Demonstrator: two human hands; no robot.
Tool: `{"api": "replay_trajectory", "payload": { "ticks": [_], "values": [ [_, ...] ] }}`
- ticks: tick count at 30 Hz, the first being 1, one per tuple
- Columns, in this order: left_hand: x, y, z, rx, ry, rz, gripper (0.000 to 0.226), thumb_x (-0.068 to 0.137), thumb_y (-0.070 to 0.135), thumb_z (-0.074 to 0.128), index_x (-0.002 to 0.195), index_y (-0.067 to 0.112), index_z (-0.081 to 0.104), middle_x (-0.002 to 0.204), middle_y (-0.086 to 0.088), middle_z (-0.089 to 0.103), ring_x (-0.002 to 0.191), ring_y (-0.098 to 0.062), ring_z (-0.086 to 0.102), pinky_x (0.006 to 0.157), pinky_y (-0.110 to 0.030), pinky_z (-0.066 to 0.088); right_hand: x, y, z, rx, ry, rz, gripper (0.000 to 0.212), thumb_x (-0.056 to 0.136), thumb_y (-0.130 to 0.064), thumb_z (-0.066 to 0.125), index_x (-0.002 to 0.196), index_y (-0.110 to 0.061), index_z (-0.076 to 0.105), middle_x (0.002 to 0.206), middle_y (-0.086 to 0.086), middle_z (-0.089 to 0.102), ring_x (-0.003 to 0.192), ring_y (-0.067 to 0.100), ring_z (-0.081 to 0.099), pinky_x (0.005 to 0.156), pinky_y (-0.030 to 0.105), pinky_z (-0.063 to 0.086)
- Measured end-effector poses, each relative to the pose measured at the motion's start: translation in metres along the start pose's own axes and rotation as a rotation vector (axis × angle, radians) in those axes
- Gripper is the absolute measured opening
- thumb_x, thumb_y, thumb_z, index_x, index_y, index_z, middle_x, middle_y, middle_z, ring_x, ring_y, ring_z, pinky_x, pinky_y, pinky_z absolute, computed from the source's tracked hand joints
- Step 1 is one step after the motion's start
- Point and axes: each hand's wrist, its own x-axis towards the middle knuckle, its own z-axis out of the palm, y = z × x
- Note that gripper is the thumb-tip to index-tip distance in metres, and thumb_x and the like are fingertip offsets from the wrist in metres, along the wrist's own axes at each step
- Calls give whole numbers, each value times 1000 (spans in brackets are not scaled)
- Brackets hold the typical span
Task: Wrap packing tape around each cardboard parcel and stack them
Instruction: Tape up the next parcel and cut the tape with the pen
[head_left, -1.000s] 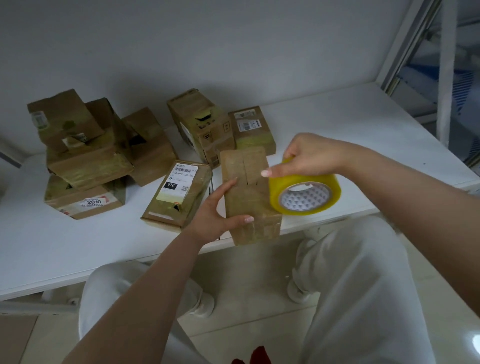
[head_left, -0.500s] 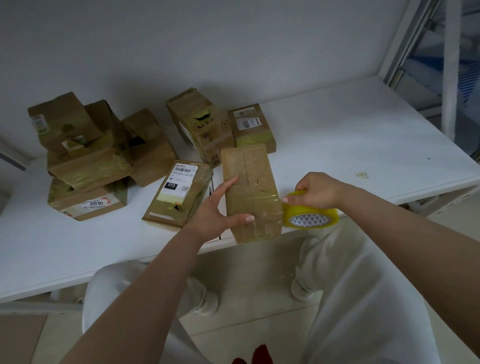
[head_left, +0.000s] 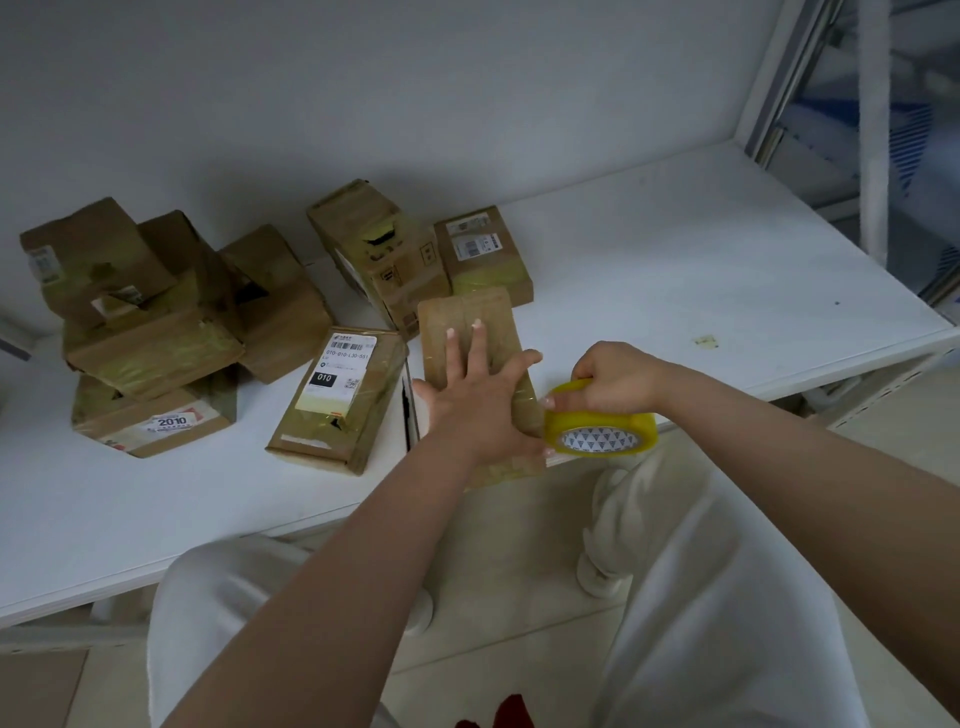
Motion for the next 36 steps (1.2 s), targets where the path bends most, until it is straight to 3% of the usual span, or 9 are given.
{"api": "replay_trajectory", "payload": {
  "ticks": [5,9,14,17,21,27,30,33,36],
  "values": [
    [-12,-24,-5,-265,168,57,84,55,60,83,125,58,37,160,12,-12,148,-23,-17,106,-72,14,-8,-9,-25,349,44,-68,54,76,-55,72,75,-2,68,67,7,56,62,16,55,60,25,43],
    [-21,-50,-5,-742,303,141,77,49,62,82,118,51,48,156,7,18,146,-22,17,114,-51,30,-22,-31,-56,577,93,-234,49,68,-57,67,71,-8,64,62,1,62,57,13,61,60,23,49],
    [-34,-73,8,-1148,181,150,73,71,11,85,128,23,42,137,-6,46,120,-6,52,93,-33,54,-20,-60,-60,571,-54,-393,38,76,-51,70,72,-13,65,71,2,62,72,14,61,76,28,48],
    [-48,-94,17,-1161,89,90,73,73,0,81,127,29,42,131,4,53,120,-5,52,84,-20,53,-9,-79,-28,463,-222,-349,45,67,-56,69,89,-17,72,95,1,74,92,18,70,96,38,52],
    [-49,-102,28,-1137,144,-31,69,69,2,85,125,24,53,109,15,63,97,6,62,67,-5,48,5,-104,-1,458,-239,-314,73,53,-73,70,102,-18,73,104,-1,74,97,17,71,96,42,53],
    [-37,-116,42,-1119,171,-72,63,59,27,92,116,28,65,118,6,67,115,-11,60,87,-17,52,8,-110,-5,400,-269,-300,82,47,-77,68,103,-16,74,104,-1,74,98,16,70,97,41,52],
    [-32,-124,41,-951,158,-72,83,48,61,89,122,57,53,148,3,43,140,-16,36,112,-43,37,7,-114,-16,253,-173,-308,75,50,-76,64,86,-11,74,87,3,74,84,18,70,86,37,56],
    [-33,-122,35,-900,108,-58,98,49,64,85,135,62,38,156,8,24,145,-12,22,117,-39,29,2,-96,-43,67,-43,-228,56,64,-68,70,59,-14,58,58,1,55,58,18,53,60,29,40],
    [-33,-115,33,-935,100,-22,92,63,42,87,141,53,38,153,11,27,137,-9,30,109,-28,38,-8,-58,-52,-91,-85,-75,54,74,-64,69,66,-11,66,63,1,63,61,17,61,58,25,46]
  ]
}}
